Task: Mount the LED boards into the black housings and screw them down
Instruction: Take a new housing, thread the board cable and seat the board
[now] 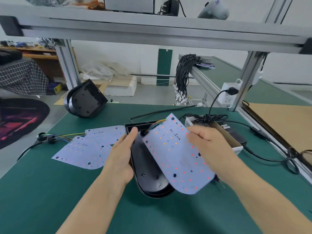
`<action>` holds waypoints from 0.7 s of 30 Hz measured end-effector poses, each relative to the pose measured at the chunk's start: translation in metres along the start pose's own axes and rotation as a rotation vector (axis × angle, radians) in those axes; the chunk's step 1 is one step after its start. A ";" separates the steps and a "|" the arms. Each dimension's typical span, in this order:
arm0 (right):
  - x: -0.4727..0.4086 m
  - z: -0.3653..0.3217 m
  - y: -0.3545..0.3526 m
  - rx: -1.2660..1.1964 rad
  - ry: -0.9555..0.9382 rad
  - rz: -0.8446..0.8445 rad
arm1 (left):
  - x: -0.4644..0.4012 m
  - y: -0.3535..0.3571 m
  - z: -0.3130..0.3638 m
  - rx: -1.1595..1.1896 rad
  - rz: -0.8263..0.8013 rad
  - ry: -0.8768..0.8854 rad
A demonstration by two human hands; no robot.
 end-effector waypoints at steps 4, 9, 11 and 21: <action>0.003 0.024 0.022 -0.183 0.021 0.094 | 0.008 0.007 -0.006 0.023 -0.133 -0.032; 0.006 0.022 0.041 -0.146 -0.076 0.149 | 0.013 0.012 -0.008 0.057 -0.188 -0.005; 0.006 0.021 0.042 -0.062 -0.075 0.125 | 0.015 0.011 -0.007 0.056 -0.185 0.005; 0.004 0.004 0.024 0.793 -0.157 0.035 | 0.016 0.012 -0.006 -0.008 -0.230 -0.011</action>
Point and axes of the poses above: each hand's wrist, its own x-axis away from the middle knuckle, its own y-axis out of the palm, z = x × y, the point moved 1 cm from there along -x, towards the middle knuckle, and after that the axes turned 6 degrees about -y, right-handed, at the moved point
